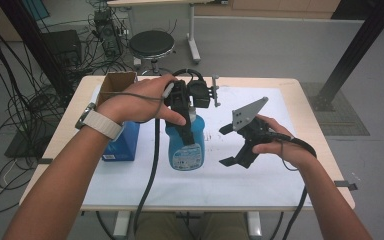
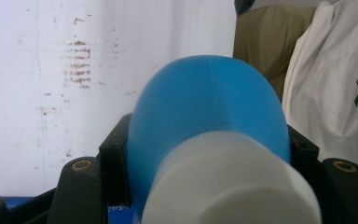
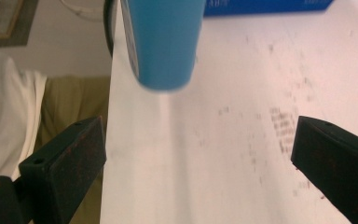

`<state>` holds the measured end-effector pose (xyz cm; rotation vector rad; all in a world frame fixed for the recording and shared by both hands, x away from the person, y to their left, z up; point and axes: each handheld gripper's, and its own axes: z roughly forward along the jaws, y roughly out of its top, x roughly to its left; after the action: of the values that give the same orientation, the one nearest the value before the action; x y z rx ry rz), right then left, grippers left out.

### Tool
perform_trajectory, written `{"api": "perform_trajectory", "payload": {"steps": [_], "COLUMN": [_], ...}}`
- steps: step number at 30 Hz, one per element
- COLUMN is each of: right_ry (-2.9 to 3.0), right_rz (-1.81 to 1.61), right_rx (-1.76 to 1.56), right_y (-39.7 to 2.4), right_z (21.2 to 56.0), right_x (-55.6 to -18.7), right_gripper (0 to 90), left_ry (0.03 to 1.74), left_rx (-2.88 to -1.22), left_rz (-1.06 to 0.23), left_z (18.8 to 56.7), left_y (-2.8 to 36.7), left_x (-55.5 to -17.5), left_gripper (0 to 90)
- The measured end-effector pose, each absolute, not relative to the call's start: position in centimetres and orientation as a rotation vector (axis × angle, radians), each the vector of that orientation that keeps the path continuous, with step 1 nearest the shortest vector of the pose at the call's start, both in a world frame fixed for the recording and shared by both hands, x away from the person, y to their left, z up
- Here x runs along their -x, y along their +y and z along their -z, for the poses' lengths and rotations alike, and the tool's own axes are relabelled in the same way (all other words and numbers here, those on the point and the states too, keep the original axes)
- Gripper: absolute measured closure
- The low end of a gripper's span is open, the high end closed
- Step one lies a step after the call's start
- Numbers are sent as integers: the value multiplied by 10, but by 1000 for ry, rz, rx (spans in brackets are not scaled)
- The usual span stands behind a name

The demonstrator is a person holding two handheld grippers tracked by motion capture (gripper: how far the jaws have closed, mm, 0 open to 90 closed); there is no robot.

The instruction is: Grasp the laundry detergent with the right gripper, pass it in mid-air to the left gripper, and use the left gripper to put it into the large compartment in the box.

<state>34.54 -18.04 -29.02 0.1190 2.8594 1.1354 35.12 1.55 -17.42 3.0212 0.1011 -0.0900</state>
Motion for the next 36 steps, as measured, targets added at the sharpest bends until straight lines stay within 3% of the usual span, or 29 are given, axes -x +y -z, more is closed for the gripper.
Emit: {"api": "perform_trajectory", "payload": {"steps": [22, 36], "right_ry": [2959, 2964], "right_rz": [-700, -642], "right_rx": [-223, -246], "right_y": [-216, -225], "right_z": [284, 283], "right_x": [-355, -354], "right_gripper": [53, 55], "left_ry": [281, 493], "left_rx": [-3053, -3038], "left_rz": [-40, -128], "left_z": [161, 149], "left_y": [21, 27], "left_x": [-353, -356], "left_gripper": [373, 373]}}
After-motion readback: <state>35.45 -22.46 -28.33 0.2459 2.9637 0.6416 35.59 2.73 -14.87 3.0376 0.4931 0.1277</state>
